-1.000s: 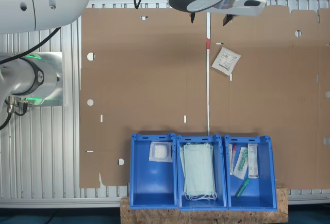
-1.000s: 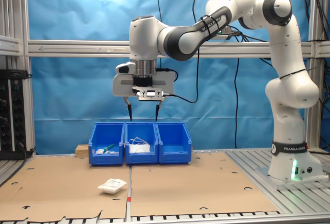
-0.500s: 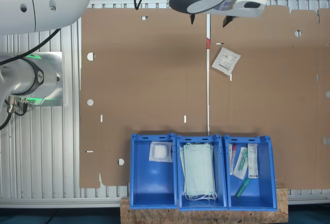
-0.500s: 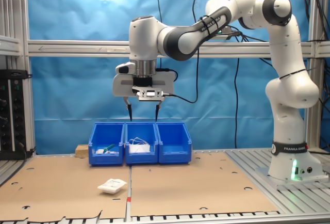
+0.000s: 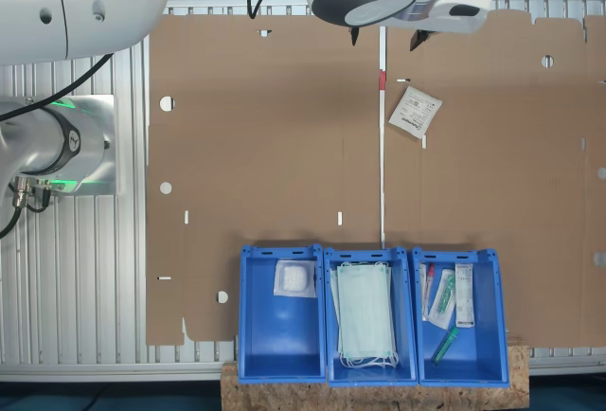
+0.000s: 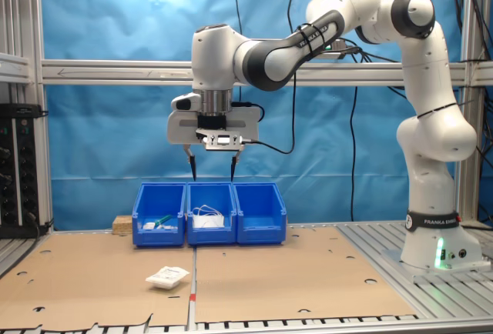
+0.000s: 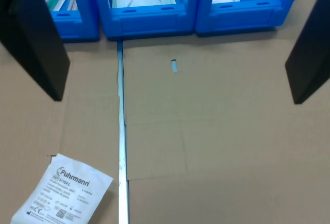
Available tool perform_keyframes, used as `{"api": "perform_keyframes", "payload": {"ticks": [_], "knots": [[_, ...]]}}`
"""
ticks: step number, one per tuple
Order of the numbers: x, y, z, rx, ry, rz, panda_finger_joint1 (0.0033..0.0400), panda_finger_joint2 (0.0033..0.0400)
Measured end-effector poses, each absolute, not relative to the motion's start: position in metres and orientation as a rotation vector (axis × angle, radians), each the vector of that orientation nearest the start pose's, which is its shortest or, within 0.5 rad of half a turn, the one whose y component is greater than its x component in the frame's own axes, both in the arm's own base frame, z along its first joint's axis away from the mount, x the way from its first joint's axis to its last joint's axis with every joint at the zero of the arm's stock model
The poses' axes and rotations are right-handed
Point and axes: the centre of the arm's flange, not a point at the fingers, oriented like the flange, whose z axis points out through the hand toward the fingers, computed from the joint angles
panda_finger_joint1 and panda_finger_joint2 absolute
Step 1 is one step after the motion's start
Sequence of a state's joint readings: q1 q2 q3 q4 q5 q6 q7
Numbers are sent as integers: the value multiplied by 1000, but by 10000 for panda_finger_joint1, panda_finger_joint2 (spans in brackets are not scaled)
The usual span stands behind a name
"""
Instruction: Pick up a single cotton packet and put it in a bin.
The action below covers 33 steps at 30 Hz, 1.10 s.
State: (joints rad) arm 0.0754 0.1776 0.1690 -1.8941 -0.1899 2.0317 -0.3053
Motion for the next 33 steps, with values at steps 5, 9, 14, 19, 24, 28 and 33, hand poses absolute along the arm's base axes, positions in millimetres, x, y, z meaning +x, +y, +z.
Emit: {"api": "perform_keyframes", "payload": {"ticks": [5, 9, 14, 19, 24, 28, 33], "knots": [[593, 129, 407, -3114, -1014, 60, 400, 400], [605, 128, 403, -3113, -1003, 53, 400, 400], [621, 126, 395, -3112, -987, 50, 400, 400], [639, 124, 387, -3109, -971, 43, 400, 400], [655, 123, 378, -3108, -957, 36, 400, 400], [666, 121, 372, -3107, -945, 29, 400, 400], [682, 119, 363, -3107, -929, 16, 400, 400]]}}
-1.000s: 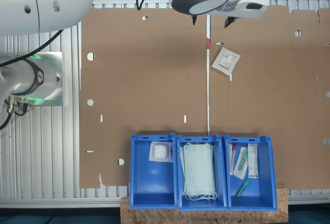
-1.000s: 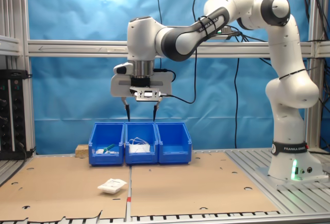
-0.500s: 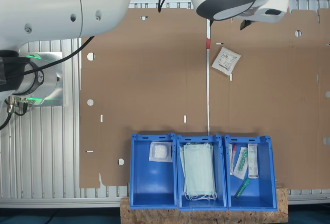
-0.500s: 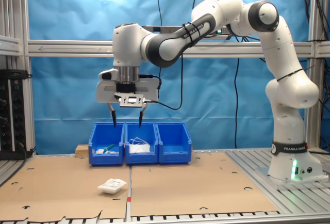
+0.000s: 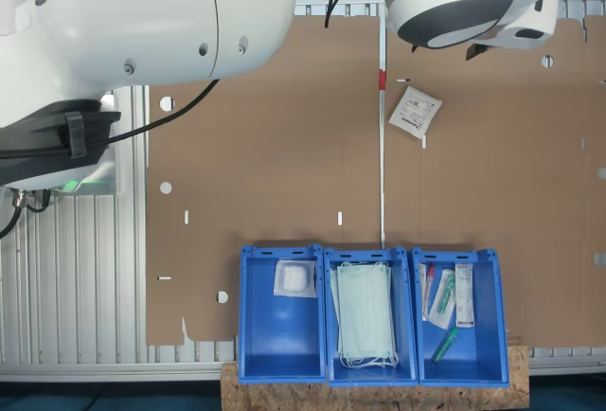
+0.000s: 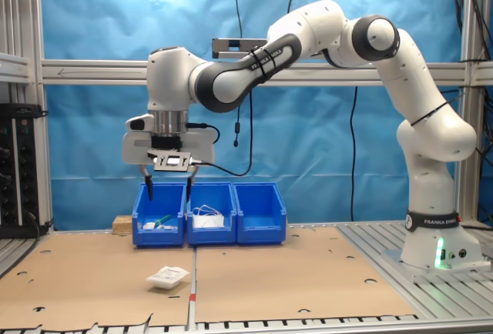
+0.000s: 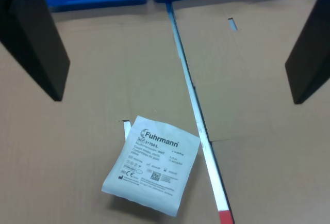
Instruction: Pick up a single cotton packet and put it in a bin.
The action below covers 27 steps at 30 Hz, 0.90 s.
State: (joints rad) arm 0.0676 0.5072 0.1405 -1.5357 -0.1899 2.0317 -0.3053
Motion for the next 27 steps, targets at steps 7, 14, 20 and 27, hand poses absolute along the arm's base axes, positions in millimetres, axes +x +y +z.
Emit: {"api": "perform_keyframes", "payload": {"ticks": [7, 14, 20, 27], "knots": [[695, 117, 351, -3104, -918, 15, 400, 400], [700, 117, 336, -3101, -914, 32, 400, 400], [702, 112, 320, -3103, -904, 62, 400, 400], [704, 102, 301, -3113, -889, 100, 400, 400]]}}
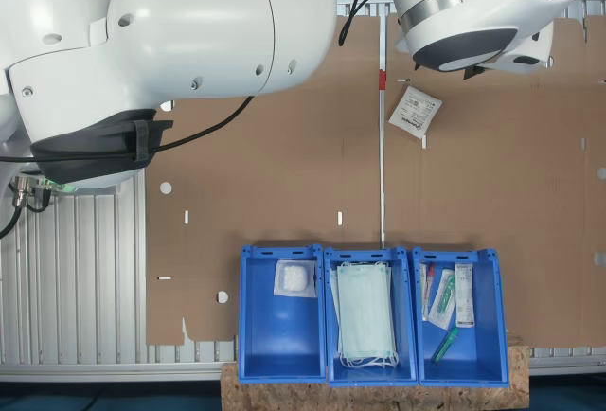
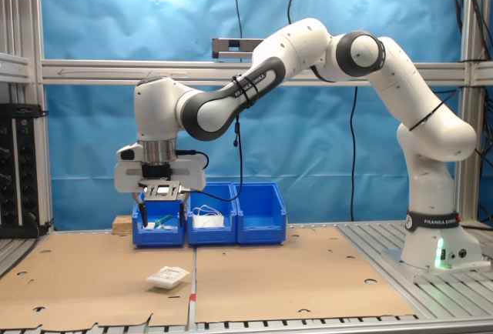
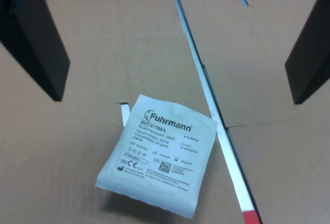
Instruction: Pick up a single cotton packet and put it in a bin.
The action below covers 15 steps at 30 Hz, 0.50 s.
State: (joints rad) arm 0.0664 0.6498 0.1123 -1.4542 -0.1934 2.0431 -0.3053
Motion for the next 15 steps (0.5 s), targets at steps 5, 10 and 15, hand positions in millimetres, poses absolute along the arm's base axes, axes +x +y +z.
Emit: {"api": "perform_keyframes", "payload": {"ticks": [5, 10, 15], "knots": [[705, 98, 290, -3121, -892, 122, 400, 400], [705, 95, 281, -3124, -894, 138, 400, 400], [706, 95, 273, -3124, -898, 129, 400, 400]]}}
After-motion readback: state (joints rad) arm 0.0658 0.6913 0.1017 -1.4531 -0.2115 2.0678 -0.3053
